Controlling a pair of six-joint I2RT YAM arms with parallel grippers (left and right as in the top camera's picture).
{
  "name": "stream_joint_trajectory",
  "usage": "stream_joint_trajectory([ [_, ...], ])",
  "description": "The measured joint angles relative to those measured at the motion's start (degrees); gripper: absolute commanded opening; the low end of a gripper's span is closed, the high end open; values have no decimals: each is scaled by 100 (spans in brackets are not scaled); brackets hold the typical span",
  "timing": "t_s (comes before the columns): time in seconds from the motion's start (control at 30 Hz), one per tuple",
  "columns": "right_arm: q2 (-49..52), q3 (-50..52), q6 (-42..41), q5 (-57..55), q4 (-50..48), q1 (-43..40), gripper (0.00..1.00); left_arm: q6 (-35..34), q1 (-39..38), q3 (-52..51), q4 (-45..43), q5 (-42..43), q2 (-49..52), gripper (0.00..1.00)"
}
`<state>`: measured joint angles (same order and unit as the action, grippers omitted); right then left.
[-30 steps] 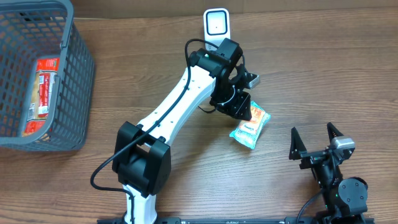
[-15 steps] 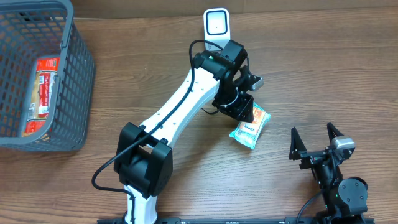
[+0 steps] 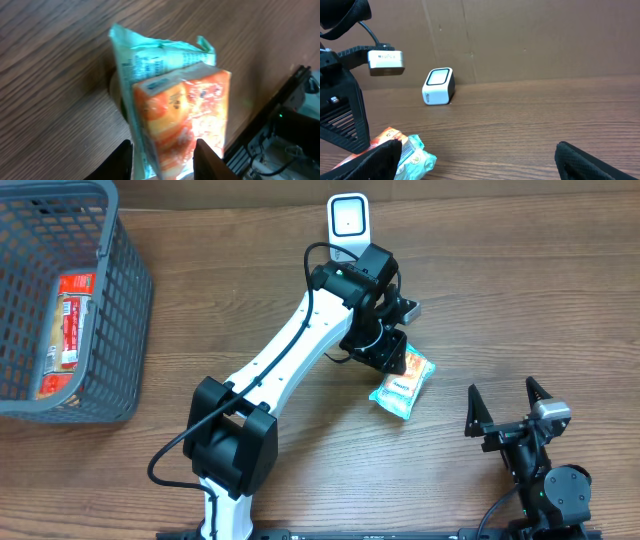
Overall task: Scan the item barcode
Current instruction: 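Lower the package onto the table in front of the scanner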
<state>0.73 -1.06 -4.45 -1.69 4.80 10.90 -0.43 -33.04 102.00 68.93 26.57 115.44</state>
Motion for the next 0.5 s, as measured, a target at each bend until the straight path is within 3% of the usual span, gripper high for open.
stream_joint_trajectory([
  [0.5,0,0,2,-2,0,0,100,-136,-114,0,-44,-223,0,33],
])
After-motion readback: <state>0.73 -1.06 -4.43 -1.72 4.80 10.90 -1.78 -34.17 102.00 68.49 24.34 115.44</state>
